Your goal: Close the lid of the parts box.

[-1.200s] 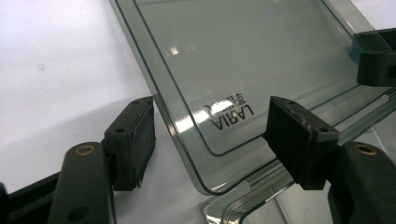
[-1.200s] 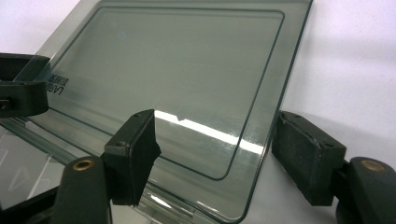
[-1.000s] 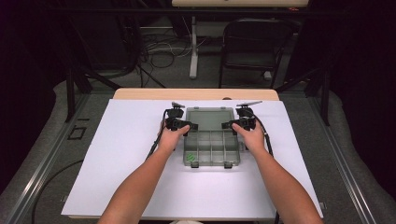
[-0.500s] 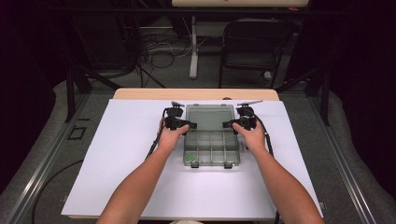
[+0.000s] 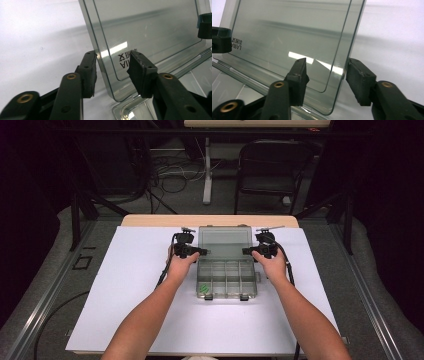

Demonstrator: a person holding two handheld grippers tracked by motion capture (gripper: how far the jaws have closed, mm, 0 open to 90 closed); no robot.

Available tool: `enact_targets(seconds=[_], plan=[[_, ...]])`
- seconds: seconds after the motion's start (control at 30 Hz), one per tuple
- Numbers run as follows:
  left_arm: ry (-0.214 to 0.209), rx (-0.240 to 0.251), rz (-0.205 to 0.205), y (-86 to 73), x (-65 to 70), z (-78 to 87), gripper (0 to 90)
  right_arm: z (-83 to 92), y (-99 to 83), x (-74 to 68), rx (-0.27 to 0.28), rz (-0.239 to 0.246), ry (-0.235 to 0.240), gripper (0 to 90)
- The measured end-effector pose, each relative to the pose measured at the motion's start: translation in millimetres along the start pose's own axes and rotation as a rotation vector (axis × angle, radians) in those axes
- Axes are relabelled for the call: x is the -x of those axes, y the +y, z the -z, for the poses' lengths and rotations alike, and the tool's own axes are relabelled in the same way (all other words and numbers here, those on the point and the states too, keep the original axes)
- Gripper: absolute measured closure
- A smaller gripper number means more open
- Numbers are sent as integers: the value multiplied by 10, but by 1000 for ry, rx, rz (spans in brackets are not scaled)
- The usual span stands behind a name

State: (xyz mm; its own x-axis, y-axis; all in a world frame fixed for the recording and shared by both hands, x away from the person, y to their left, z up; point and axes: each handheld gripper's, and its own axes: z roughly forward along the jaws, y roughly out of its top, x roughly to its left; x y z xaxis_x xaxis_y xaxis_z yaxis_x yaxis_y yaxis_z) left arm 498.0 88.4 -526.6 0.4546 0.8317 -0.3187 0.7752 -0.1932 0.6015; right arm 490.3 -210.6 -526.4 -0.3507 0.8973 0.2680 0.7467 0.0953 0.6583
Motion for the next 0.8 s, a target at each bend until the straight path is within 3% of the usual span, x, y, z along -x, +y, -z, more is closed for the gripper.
enact_targets(seconds=[0.4, 0.63, 0.8], plan=[[-4, 24, -17, -1, -28, 89, 706, 109, 19, 17, 23, -10, 6, 655], [-11, 41, -4, -3, -33, 127, 765, 162, 8, 58, 37, -18, 14, 764], [4, 54, -28, -19, -18, 151, 811, 197, -7, 64, 48, -2, 2, 812]])
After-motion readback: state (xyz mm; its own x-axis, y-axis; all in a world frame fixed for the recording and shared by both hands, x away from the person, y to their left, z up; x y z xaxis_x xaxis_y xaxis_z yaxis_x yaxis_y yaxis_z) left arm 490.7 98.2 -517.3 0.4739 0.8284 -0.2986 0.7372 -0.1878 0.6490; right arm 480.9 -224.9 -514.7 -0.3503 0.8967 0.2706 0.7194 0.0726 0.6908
